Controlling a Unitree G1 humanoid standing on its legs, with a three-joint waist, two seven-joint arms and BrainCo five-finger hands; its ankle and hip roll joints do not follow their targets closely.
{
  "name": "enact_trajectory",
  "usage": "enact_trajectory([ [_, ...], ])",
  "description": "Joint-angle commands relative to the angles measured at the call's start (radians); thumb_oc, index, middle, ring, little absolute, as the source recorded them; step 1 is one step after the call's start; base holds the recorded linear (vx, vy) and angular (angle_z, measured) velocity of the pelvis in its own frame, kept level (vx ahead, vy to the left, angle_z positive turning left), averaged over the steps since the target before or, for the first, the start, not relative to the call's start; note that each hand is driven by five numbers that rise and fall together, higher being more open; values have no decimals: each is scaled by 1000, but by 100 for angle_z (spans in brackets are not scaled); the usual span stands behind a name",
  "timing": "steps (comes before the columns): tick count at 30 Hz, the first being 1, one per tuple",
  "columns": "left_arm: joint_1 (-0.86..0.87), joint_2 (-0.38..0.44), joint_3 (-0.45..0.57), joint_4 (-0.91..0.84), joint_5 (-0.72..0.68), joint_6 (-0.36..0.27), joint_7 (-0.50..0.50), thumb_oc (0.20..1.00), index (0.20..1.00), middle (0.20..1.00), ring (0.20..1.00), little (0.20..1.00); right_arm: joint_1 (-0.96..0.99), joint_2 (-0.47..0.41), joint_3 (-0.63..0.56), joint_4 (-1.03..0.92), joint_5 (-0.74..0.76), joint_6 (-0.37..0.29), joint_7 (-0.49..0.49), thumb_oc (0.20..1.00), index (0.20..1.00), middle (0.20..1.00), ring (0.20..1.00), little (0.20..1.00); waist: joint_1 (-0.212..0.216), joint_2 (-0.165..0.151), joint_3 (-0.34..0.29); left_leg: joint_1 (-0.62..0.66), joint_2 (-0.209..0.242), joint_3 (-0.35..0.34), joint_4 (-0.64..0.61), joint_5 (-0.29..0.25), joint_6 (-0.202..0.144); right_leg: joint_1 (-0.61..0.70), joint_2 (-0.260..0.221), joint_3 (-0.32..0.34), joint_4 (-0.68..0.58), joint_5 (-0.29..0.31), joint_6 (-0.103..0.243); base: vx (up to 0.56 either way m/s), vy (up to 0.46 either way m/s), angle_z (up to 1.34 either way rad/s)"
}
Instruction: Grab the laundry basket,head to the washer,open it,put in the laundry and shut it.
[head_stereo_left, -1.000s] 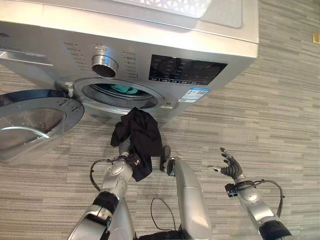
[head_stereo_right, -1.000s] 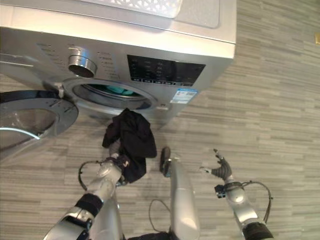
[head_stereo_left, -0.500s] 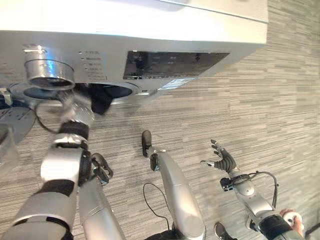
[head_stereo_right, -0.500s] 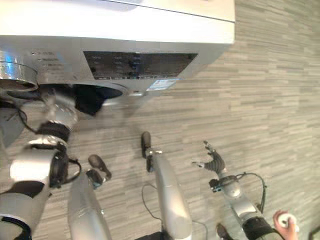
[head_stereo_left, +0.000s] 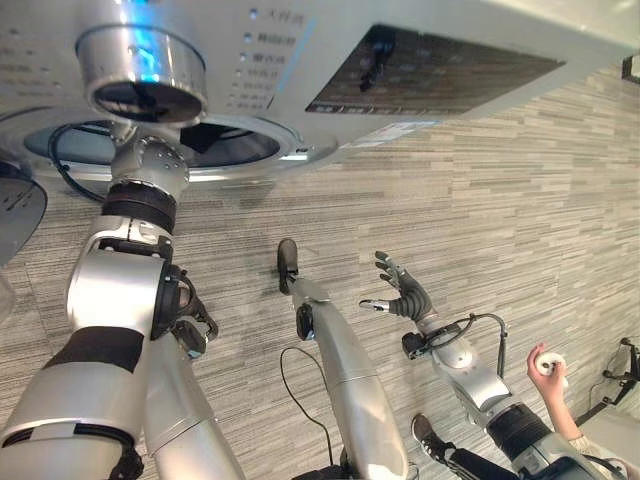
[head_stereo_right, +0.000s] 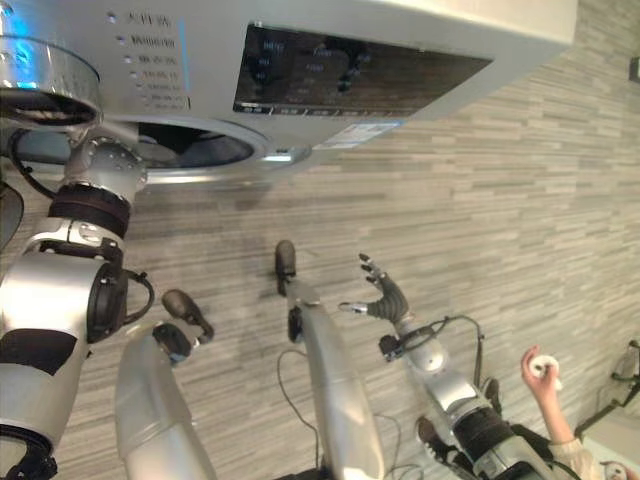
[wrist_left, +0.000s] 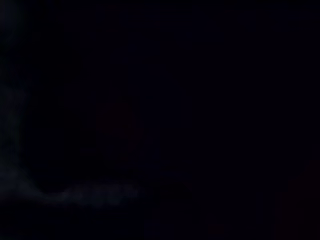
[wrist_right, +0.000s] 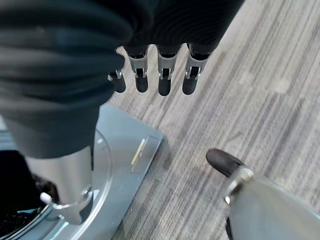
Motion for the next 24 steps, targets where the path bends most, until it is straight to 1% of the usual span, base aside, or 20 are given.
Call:
enact_trajectory([
  [1,-15,47,-19,27,87,44,-37,1000,1000,1000,1000,1000,31,-49,-4,-41,11,-43,-15,1000,1000,1000,1000,1000,-38,42,-12,11,-18,-57,58,-63,-71,7,-39,-34,17,-64,108,-14,-3,7],
  [2,-19,67,-56,78,163,100,-63,1000,1000,1000,1000,1000,29,-54,-1,-42,11,-43,-13,1000,1000,1000,1000,1000,-41,45,-11,6,-24,-54,54,-60,-70,2,-43,-34,15,-61,106,-17,7,8],
  [4,-40,95,-127,120,289,151,-86,1000,1000,1000,1000,1000,41,-69,-6,-48,13,-44,-2,1000,1000,1000,1000,1000,-46,53,-11,3,-33,-49,46,-52,-71,-4,-50,-32,14,-60,104,-6,-20,8],
  [6,-59,86,-167,118,328,152,-92,1000,1000,1000,1000,1000,69,-99,-11,-65,18,-50,18,1000,1000,1000,1000,1000,-46,75,-8,12,-48,-52,19,-33,-77,-4,-60,-30,19,-65,97,9,-60,15],
  [7,-67,92,-198,122,395,167,-90,1000,1000,1000,1000,1000,72,-108,-5,-71,13,-52,23,1000,1000,1000,1000,1000,-46,83,-8,17,-51,-49,11,-28,-79,-5,-61,-30,20,-66,94,-12,-37,19],
  [8,-72,93,-216,129,432,181,-94,1000,1000,1000,1000,1000,73,-112,-5,-74,9,-55,28,1000,1000,1000,1000,1000,-47,85,-8,22,-55,-47,2,-22,-81,-3,-64,-30,19,-67,92,-20,-33,15],
  [9,-75,96,-225,144,450,194,-98,1000,1000,1000,1000,1000,75,-117,-1,-72,10,-57,34,1000,1000,1000,1000,1000,-46,89,-8,29,-61,-45,-13,-18,-83,1,-66,-29,12,-66,91,-25,-59,14],
  [11,-88,89,-217,161,412,194,-111,1000,1000,1000,1000,1000,81,-127,0,-63,17,-55,38,1000,1000,1000,1000,1000,-45,100,-5,43,-70,-45,-36,-5,-88,10,-71,-27,0,-62,91,-23,-55,12],
  [13,-102,79,-181,220,369,225,-118,1000,1000,1000,1000,1000,74,-133,8,-53,4,-43,37,1000,1000,1000,1000,1000,-43,114,-1,68,-75,-43,-73,13,-93,29,-72,-26,-18,-59,90,-39,-51,8],
  [14,-104,71,-177,207,354,216,-123,1000,1000,1000,1000,1000,72,-134,10,-46,3,-38,40,1000,1000,1000,1000,1000,-42,118,0,72,-74,-44,-80,20,-95,31,-70,-23,-19,-59,88,-39,-48,5],
  [15,-121,66,-170,175,304,187,-118,1000,1000,1000,1000,1000,74,-138,6,-37,7,-36,41,1000,1000,1000,1000,1000,-42,123,0,80,-76,-45,-93,27,-98,35,-69,-20,-24,-58,87,-16,-31,4],
  [16,-121,66,-170,175,304,187,-118,1000,1000,1000,1000,1000,74,-138,5,-37,7,-36,41,1000,1000,1000,1000,1000,-42,123,0,81,-76,-45,-94,28,-98,36,-69,-20,-25,-58,87,-8,-73,3],
  [17,-169,1,-98,13,59,34,-78,1000,1000,1000,1000,1000,83,-134,-3,-30,20,-35,36,1000,1000,1000,1000,1000,-41,128,-2,91,-82,-54,-111,39,-105,42,-68,-15,-30,-61,85,-10,-89,3],
  [18,-143,-45,-73,-94,-4,-24,-60,1000,1000,1000,1000,1000,84,-135,-8,-32,27,-39,33,1000,1000,1000,1000,1000,-40,133,-1,92,-86,-59,-119,47,-109,46,-68,-16,-37,-62,81,-17,-118,7],
  [19,-121,-82,-56,-156,-33,-56,-46,1000,1000,1000,1000,1000,76,-134,-8,-42,29,-43,24,1000,1000,1000,1000,1000,-40,132,3,92,-87,-61,-125,49,-111,47,-66,-18,-42,-62,77,-18,-67,13],
  [20,-106,-89,-55,-177,-27,-59,-32,1000,1000,1000,1000,1000,80,-137,-9,-42,29,-43,23,1000,1000,1000,1000,1000,-39,135,1,94,-87,-62,-127,51,-112,50,-66,-19,-43,-62,77,-26,-61,16],
  [21,-89,-96,-66,-188,17,-50,-20,1000,1000,1000,1000,1000,77,-135,-9,-44,28,-41,12,1000,1000,1000,1000,1000,-39,135,4,91,-86,-65,-128,57,-115,51,-64,-21,-47,-63,71,-49,-50,12],
  [22,-86,-72,-78,-102,68,-6,-1,1000,1000,1000,1000,1000,74,-138,-4,-40,11,-38,-3,1000,1000,1000,1000,1000,-38,134,10,87,-79,-67,-128,58,-114,49,-58,-22,-49,-63,64,-47,-49,7],
  [23,-91,-70,-78,-95,67,-5,-4,1000,1000,1000,1000,1000,73,-137,-3,-41,10,-38,-4,1000,1000,1000,1000,1000,-38,133,10,87,-78,-66,-128,58,-114,49,-58,-22,-49,-63,64,-53,-40,0],
  [24,-103,-35,-98,-12,123,41,-1,1000,1000,1000,1000,1000,66,-143,5,-30,-6,-37,-6,1000,1000,1000,1000,1000,-38,134,13,82,-70,-68,-124,61,-115,44,-53,-21,-45,-60,63,-35,-27,-5],
])
